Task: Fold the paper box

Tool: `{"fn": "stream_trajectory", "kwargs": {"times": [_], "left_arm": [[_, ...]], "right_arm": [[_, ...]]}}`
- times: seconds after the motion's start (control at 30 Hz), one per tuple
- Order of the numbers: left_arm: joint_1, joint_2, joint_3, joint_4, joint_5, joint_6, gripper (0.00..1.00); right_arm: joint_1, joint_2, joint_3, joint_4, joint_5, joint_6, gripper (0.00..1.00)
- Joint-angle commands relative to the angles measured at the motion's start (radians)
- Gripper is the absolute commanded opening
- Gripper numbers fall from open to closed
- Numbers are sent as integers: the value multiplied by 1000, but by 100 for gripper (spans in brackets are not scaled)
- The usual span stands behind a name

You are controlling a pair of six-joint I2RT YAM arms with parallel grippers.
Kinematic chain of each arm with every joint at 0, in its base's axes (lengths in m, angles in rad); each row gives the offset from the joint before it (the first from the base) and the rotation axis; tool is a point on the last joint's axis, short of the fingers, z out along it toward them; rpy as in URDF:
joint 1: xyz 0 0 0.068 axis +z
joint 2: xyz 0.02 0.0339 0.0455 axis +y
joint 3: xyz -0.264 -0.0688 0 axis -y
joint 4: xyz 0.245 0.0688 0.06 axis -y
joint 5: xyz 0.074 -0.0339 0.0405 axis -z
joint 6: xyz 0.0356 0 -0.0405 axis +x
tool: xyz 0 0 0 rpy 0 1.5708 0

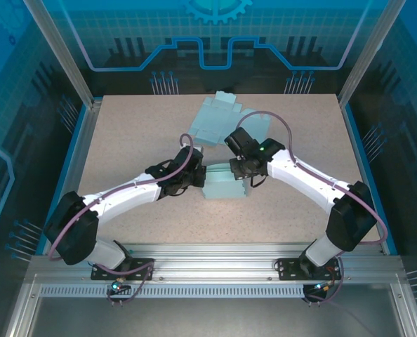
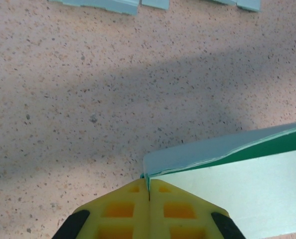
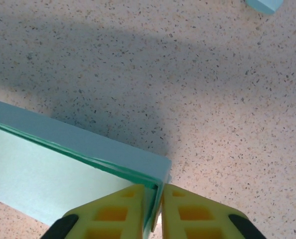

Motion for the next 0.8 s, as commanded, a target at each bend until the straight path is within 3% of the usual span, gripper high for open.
{"fn": "stream_trajectory", "kwargs": {"times": [0.0,0.23,0.4,0.77], "left_arm": [[-51,-1,41,27,144,29,0],[-53,-2,48,19,134,36,0],[-52,-6,55,8,120,47,0],[-52,-7,64,-5,106,66,0]], "right_arm": [[34,2,42,67,-97,-39,21],[29,-13,28,35,-41,-44,23],[23,-23,18,18,-3,-42,34],[-10,-62,-35,3,34,-37,36]]}}
